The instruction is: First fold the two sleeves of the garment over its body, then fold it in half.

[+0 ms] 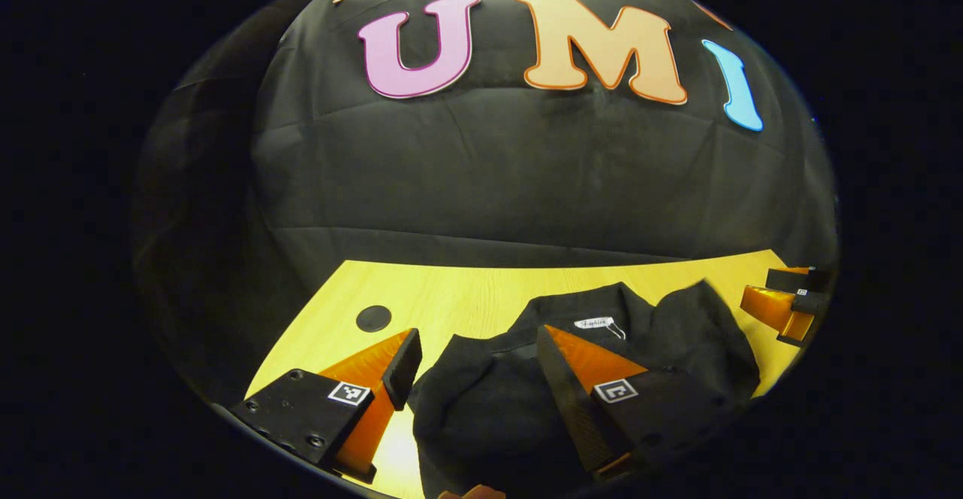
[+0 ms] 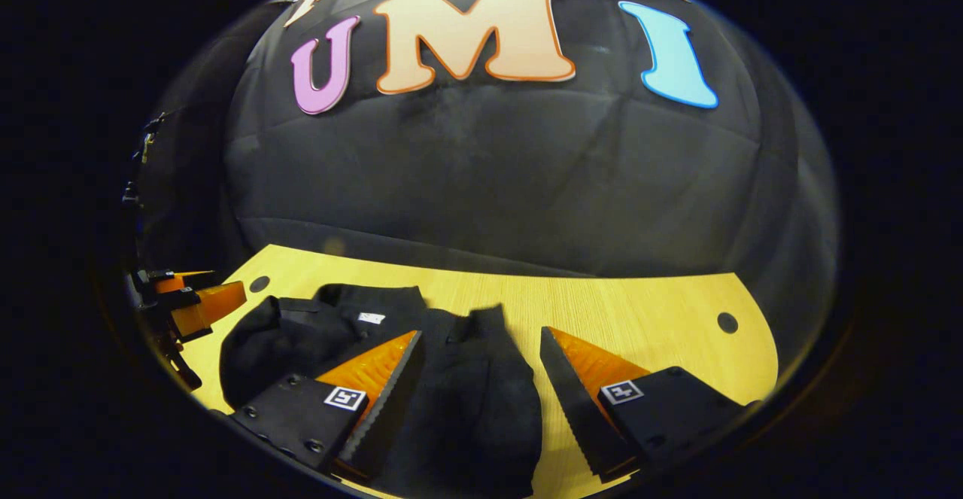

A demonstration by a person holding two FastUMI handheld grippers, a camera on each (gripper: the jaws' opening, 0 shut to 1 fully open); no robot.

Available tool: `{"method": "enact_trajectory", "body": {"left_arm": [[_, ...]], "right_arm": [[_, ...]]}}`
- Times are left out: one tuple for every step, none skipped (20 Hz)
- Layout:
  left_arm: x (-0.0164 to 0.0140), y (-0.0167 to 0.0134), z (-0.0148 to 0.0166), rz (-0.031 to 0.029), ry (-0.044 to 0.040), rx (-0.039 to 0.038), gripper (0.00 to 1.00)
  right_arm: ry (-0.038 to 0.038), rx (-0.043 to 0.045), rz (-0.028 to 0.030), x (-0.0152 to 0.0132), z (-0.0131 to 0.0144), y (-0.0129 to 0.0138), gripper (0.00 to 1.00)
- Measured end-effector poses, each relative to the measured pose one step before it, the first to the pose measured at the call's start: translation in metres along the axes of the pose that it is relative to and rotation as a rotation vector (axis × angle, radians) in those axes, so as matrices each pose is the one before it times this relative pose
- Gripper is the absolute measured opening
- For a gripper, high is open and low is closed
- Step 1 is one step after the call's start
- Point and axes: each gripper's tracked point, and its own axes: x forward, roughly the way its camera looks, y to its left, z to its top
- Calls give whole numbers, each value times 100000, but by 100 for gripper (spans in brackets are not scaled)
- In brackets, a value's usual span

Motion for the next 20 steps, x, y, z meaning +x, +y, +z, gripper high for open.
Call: {"method": "enact_trajectory", "body": {"left_arm": [[-872,154,633,335,-1257,-122,92],[-1099,52,456,54,-893,147,92],[-1092,109,400,407,-813,662,92],[-1155,134,409,562,-816,1031,92],[-1230,55,249,627,-604,1088,92],[-1366,-69,194,494,-818,853,92],[-1566,-172,363,329,-898,107,92],[-1336,-346,207,-258,-1072,-339,92],[-1449,-373,287,-178,-1040,-458,92],[-1479,-349,192,72,-1229,-49,92],[-1588,-238,214,347,-1473,43,92],[-1632,-276,234,-10,-1539,-90,92],[-1681,-358,-9,-22,-1085,-680,92],[-1558,-457,-96,-397,-1396,-1031,93],[-1536,-385,193,-252,-2177,-761,92],[-1407,-155,276,529,-2983,-32,91],[-1197,108,36,1040,-1935,143,92],[-1155,-27,6,592,-731,184,92],[-1222,-154,-138,111,48,-67,92],[-1331,-272,-491,-63,-37,-252,92]], "right_arm": [[-1654,-602,471,-1089,464,151,97],[-1671,-155,1118,-1203,421,325,97],[-1258,164,1292,-1301,128,313,95],[-1335,208,1214,-1463,143,347,97],[-1514,66,785,-1458,39,180,97],[-1088,71,780,-1664,-79,179,97],[-928,-11,293,-1608,-438,-4,95],[-1373,161,565,-1661,-172,131,97],[-1206,84,866,-1760,-220,90,97],[-917,-445,307,-1699,-295,17,97],[-872,-1365,71,-1574,-374,-100,97],[-579,-1518,174,-1649,-443,44,96],[-908,-807,160,-1363,-706,226,96],[-1964,85,1247,-1576,-230,492,97],[-2242,150,1789,-1389,-255,724,96],[-2688,57,1503,-1271,-84,533,95],[-1877,68,1016,-1097,-250,380,94],[-327,283,196,-1096,-551,170,94],[406,413,689,-999,-609,252,96],[791,1349,563,-991,-581,245,96]]}}
